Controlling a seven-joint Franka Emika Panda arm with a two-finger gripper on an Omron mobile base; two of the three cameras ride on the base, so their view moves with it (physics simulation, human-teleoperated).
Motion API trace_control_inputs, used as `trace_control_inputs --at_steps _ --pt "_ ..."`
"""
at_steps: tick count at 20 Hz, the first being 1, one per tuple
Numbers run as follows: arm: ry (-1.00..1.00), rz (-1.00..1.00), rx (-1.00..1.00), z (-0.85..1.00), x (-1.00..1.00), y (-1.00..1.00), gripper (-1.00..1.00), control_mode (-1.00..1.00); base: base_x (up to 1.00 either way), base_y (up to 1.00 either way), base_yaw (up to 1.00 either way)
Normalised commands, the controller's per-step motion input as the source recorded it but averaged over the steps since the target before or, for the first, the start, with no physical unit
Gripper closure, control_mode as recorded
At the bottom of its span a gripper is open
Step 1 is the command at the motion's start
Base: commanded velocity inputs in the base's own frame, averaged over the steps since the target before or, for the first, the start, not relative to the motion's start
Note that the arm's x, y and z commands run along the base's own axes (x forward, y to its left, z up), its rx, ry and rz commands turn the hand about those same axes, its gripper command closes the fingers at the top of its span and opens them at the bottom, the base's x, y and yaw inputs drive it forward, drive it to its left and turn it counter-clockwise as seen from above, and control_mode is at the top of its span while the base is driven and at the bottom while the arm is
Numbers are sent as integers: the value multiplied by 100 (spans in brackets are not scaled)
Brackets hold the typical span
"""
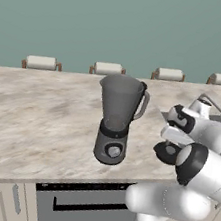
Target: Open the blender lid, put the peach in the blender, close the lid, and start the blender.
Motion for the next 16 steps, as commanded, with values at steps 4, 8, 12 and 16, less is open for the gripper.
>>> trace_control_inputs --at_steps 4,8,12,16 --pt "9 -1 -5 -12 19 -3 -100 -100 0 0 0" --pt "6 0 -6 -14 16 0 -100 -100 0 0 0" --pt "5 0 -6 -13 17 0 -100 -100 0 0 0" --pt "1 0 -3 -12 6 -8 -100 -100 0 0 0"
